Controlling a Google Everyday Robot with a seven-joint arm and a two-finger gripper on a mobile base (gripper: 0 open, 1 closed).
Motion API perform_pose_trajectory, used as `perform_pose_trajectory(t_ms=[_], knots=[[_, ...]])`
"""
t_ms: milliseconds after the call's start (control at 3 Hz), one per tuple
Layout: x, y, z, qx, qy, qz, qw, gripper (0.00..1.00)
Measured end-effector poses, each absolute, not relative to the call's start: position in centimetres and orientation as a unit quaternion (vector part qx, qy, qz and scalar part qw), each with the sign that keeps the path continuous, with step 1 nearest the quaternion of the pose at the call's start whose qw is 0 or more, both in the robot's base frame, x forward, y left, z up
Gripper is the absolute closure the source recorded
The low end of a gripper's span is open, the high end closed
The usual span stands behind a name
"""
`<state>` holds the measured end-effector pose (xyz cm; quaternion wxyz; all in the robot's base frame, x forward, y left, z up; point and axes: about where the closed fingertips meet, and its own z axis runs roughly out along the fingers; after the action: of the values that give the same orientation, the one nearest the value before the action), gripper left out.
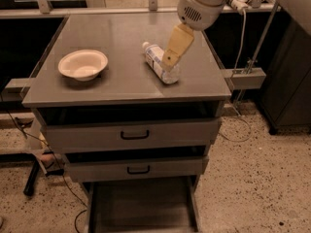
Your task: Place blue plastic bottle into bottom drawer
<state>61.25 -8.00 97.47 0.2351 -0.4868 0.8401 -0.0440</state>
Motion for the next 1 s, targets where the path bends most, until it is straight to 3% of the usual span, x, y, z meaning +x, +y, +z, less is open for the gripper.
perform_pose_trajectory(t_ms=[333,1000], knots=[[65.87,-7.49,95.97,-0.476,0.850,-0.059,0.218,0.00],[65.83,-7.11,96.80,-0.477,0.842,-0.088,0.234,0.00]])
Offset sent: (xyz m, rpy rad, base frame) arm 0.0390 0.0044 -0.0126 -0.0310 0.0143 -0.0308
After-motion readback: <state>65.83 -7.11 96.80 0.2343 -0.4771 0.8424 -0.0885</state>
